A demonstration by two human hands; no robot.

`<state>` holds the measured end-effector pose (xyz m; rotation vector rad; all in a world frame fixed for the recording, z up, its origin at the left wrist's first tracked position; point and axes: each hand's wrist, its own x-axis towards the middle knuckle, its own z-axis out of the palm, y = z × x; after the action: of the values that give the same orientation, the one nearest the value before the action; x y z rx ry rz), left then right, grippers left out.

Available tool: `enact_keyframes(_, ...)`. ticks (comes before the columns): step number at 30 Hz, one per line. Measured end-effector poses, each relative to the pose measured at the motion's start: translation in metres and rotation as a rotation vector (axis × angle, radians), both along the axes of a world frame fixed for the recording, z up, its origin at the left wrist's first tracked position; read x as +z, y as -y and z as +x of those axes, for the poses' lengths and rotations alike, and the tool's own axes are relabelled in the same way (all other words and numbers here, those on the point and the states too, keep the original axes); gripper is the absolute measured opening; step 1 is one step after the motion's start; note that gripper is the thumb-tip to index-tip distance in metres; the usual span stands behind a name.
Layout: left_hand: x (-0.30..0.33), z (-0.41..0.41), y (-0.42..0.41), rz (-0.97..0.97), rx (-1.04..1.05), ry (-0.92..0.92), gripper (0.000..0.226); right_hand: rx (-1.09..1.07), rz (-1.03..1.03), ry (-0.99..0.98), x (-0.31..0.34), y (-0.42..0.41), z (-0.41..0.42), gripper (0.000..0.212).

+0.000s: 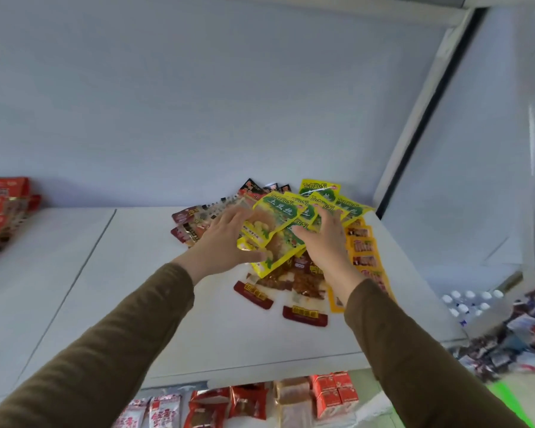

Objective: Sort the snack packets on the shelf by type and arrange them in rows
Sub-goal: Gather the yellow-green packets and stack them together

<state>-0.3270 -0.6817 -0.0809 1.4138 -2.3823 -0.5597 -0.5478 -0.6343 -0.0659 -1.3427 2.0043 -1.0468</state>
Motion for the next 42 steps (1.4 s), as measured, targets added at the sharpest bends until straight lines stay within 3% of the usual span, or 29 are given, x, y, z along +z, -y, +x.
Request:
enact_keyframes(5,-0.015,-0.049,0.013,0.061,0.059,0.217,0.139,-0.214,-0.066,0.841,-0.01,0.0,-0.01,0.098)
enact_keyframes(9,-0.029,-0.069,0.009,-0.005,0.144,0.221,0.137,-0.264,-0.073,1.016,-0.013,0.007,-0.02,0.095)
enact_keyframes(16,-0.032,-0.086,0.005,-0.021,0.252,0.084,0.12,-0.227,0.019,1.061,-0.015,0.024,-0.034,0.077)
enact_keyframes(25,-0.033,-0.095,-0.002,-0.004,0.275,-0.151,0.107,-0.179,-0.036,1.058,-0.012,0.034,-0.017,0.048)
enact_keyframes(27,-0.034,-0.097,-0.004,-0.016,0.27,-0.194,0.107,-0.147,-0.1,1.005,-0.011,0.038,-0.01,0.044)
enact_keyframes(31,-0.035,-0.101,-0.006,0.017,0.293,-0.25,0.114,-0.291,-0.222,1.071,-0.014,0.033,0.009,0.044)
enact_keyframes(33,-0.037,-0.101,-0.005,0.022,0.307,-0.287,0.104,-0.28,-0.266,0.975,-0.019,0.032,0.016,0.038)
enact_keyframes(35,-0.039,-0.102,-0.004,0.002,0.305,-0.31,0.089,-0.176,-0.348,0.755,-0.026,0.03,0.02,0.035)
enact_keyframes(38,-0.04,-0.101,-0.005,0.023,0.31,-0.362,0.088,-0.043,-0.451,0.388,-0.032,0.029,0.024,0.038)
enact_keyframes(40,-0.04,-0.101,-0.006,0.023,0.309,-0.385,0.092,-0.014,-0.466,0.354,-0.034,0.031,0.029,0.046)
enact_keyframes(42,-0.037,-0.102,-0.007,0.027,0.307,-0.411,0.096,-0.089,-0.419,0.512,-0.032,0.036,0.031,0.046)
